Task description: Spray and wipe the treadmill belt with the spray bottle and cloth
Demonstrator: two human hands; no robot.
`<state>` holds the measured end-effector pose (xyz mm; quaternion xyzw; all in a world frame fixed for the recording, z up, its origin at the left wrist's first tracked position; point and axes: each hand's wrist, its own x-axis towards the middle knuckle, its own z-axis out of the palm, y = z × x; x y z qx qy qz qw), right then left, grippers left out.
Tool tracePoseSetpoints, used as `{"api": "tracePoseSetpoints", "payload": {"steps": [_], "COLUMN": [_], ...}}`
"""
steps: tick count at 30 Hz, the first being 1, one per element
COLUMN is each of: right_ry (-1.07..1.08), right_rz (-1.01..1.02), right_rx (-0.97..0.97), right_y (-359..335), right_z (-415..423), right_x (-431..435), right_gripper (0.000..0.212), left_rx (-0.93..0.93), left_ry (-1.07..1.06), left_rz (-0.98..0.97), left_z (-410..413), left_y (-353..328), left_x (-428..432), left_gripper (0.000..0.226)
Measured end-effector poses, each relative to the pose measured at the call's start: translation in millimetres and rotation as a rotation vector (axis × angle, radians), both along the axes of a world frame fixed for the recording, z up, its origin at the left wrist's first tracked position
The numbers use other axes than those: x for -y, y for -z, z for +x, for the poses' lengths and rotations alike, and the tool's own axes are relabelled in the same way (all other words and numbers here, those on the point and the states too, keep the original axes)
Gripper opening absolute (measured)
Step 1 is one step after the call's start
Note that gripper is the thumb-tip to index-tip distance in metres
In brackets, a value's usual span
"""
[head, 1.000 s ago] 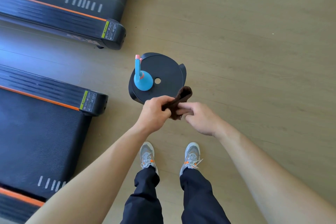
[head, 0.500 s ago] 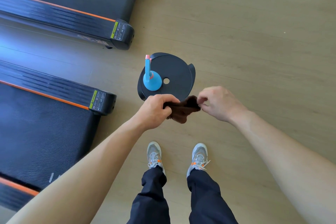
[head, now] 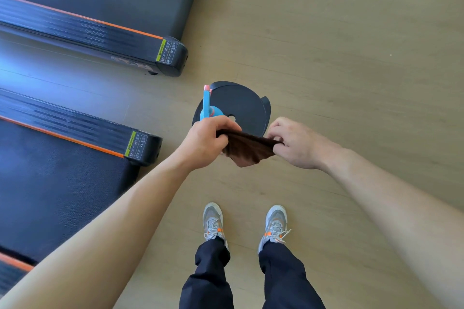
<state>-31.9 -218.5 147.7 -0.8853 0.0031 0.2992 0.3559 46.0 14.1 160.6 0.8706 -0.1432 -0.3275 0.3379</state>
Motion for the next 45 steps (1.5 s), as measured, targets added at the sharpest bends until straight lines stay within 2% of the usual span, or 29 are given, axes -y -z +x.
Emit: {"api": "tracePoseSetpoints", "payload": {"steps": [1,3,4,6,7,10,15,19,22,30,33,39,42,45], "right_ry": [-0.012,-0.016,0.001,0.056,0.091,0.136,0.083,0.107,0.113,-0.034,-0.056,0.208,0.325,0.402], "right_rz": [0.008,-0.025,-0.046,-0.067,-0.073,-0.136,-0.317,-0.348,-0.342,-0.339,-0.33,-0.203,-0.188,-0.186], "right_rx": [-0.001,0.039,0.089,0.168,0.192,0.275,0.431,0.506,0.475,0.102,0.041,0.121,0.154,0.11], "right_y": [-2,0,3,8,9,-12,-56,-59,-34,79,99,117,123,128], "right_z": [-2,-7,-7,0,7,45,99,92,69,-7,-10,40,64,67], "right_x": [0,1,1,4,8,17,23,25,21,-8,-13,-1,-1,-4], "right_gripper": [0.007,0.024,0.024,0.009,0.004,0.014,0.016,0.016,0.016,0.026,0.029,0.026,0.032,0.043], "left_rx": [-0.01,-0.02,-0.022,-0.008,0.015,0.167,0.399,0.415,0.338,0.043,-0.002,0.091,0.165,0.129], "left_ry": [-0.008,-0.014,-0.011,0.016,0.036,0.058,0.024,0.038,0.043,0.035,-0.024,-0.268,-0.242,-0.164], "left_rz": [-0.024,-0.06,-0.071,-0.066,-0.049,0.043,0.106,0.094,0.102,0.237,0.254,0.116,0.161,0.207], "left_z": [1,4,6,13,17,41,81,79,56,-27,-40,-19,-11,-22], "left_y": [-1,-4,-5,-9,-13,-28,-49,-51,-26,89,112,113,114,120], "left_x": [3,8,11,14,15,19,25,22,17,3,5,37,54,54], "left_gripper": [0.052,0.053,0.055,0.056,0.054,0.05,0.041,0.038,0.04,0.035,0.035,0.032,0.049,0.061]}}
